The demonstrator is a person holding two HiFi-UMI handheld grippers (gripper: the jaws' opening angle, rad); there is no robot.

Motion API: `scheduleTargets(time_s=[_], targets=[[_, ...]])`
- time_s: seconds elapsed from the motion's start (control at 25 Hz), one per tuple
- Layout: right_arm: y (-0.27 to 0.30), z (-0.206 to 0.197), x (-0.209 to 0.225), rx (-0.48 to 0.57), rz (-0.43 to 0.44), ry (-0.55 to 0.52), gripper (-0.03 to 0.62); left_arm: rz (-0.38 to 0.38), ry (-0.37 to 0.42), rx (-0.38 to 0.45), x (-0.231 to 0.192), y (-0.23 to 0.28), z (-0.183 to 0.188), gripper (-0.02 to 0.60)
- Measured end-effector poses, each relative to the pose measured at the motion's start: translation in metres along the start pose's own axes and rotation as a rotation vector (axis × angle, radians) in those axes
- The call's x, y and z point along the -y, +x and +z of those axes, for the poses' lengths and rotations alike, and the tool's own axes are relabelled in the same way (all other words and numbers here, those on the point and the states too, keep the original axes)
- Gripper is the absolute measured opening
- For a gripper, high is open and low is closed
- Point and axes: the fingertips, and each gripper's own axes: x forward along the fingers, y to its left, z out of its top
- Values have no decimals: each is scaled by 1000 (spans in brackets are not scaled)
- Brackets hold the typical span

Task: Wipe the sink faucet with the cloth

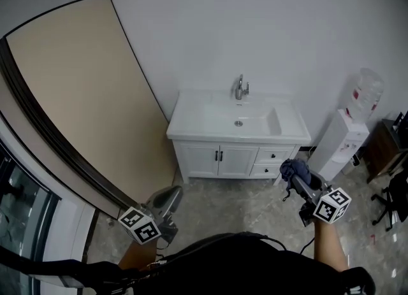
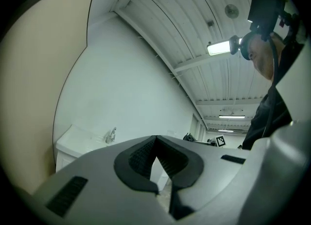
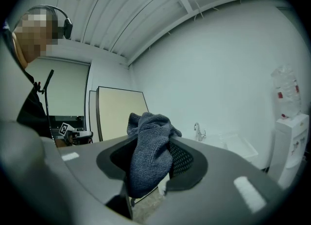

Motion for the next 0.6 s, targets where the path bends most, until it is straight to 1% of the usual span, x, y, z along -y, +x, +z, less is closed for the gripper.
scheduleTargets(time_s=[0.12, 0.2, 0.28, 0.36, 0.48, 0.6], targets=[[19, 0, 8, -10, 6, 11, 153, 12, -14, -4, -15, 5, 2, 0], [31, 1, 19, -13, 14, 17, 153, 33, -23, -6, -25, 12, 2, 0], [41, -1, 31, -13, 28, 24, 153, 52, -21, -7, -31, 22, 1, 0], [51, -3, 46, -13, 44, 30, 153, 56, -8, -3, -35, 36, -1, 0], [65, 0, 78, -11, 76, 30, 153, 85, 17, 0, -37, 65, -1, 0], [77, 12, 124, -13, 104, 30, 153, 122, 20, 24, -36, 104, 0, 0]])
